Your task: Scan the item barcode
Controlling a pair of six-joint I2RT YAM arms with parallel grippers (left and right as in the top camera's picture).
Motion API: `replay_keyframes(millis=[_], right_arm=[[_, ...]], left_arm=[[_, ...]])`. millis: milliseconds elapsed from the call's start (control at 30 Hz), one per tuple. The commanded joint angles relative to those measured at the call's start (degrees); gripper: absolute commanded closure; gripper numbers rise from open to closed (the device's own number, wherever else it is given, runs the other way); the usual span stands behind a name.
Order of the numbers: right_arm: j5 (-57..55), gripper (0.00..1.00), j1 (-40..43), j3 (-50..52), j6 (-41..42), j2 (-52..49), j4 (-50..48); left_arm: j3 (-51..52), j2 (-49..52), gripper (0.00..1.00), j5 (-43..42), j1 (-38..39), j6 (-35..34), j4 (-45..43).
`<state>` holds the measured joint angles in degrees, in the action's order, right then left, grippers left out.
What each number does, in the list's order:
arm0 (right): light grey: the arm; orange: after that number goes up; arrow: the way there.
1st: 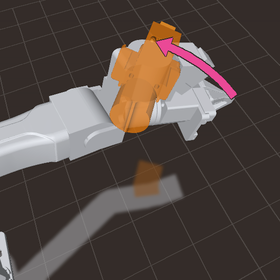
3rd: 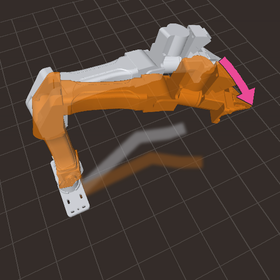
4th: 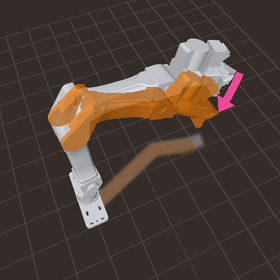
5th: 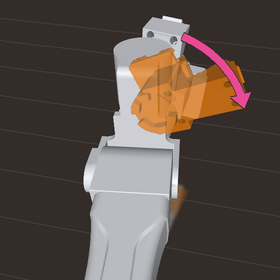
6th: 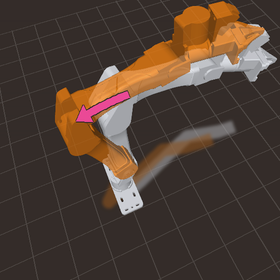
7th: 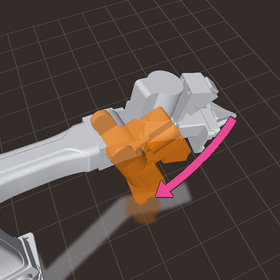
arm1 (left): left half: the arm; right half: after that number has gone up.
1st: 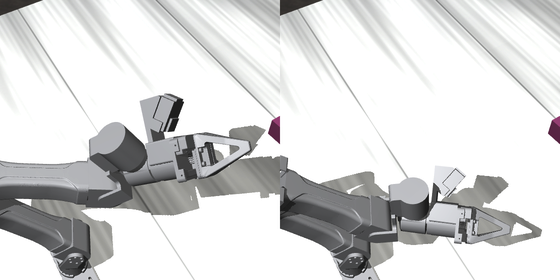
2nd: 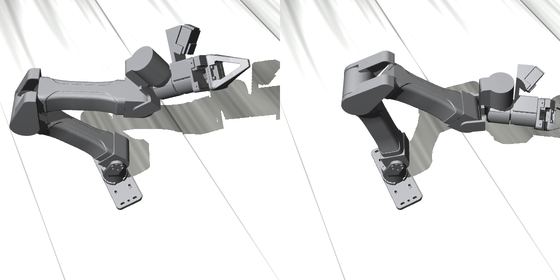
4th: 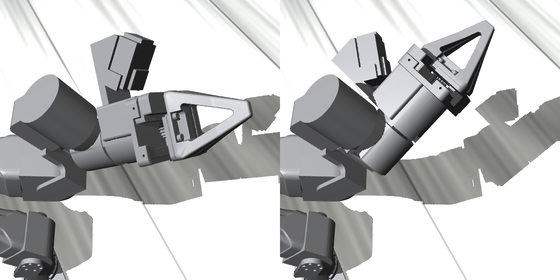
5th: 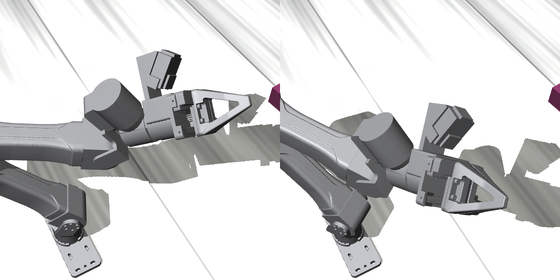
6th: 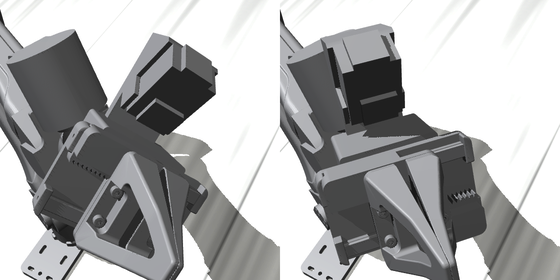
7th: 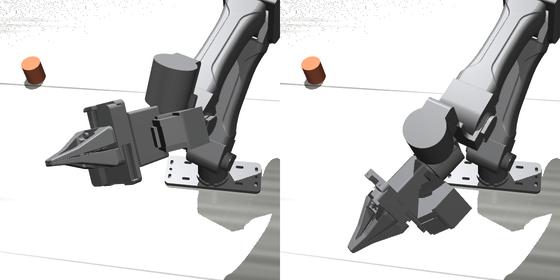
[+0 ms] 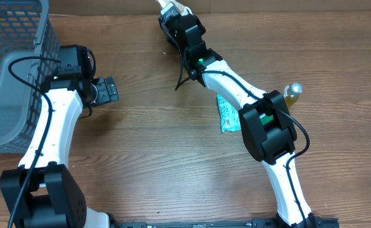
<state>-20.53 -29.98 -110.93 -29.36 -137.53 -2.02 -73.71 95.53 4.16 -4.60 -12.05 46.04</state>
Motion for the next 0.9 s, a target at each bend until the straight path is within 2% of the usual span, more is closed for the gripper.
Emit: replay_keyframes(millis=[0,133,367,600,700,867], right_arm=[[1.3,0.96,0.2,-0.3,8.0,0.1,0.4],[4.3,0.96,0.3,-0.3,8.8,0.2,0.8],[0.9,0.96,0.4,-0.5,8.5,1.3,0.0],[0.4,0.96,0.9,-0.5,8.6,7.6,1.1],[4.6,0.96,0.9,-0.5,9.6,11.6,5.8],[15.4,0.96,1.8,-0.5,19.7,17.0,17.5]], left_arm=[[-0.6,-0.2,0.00,0.5,0.1,0.2,0.0],[-0.6,-0.2,0.00,0.5,0.1,0.2,0.0],[-0.6,-0.2,0.00,0.5,0.1,0.2,0.0],[-0.6,-0.2,0.00,0.5,0.1,0.2,0.0],[-0.6,-0.2,0.00,0.5,0.1,0.2,0.0],[-0.6,-0.2,0.00,0.5,0.1,0.2,0.0]])
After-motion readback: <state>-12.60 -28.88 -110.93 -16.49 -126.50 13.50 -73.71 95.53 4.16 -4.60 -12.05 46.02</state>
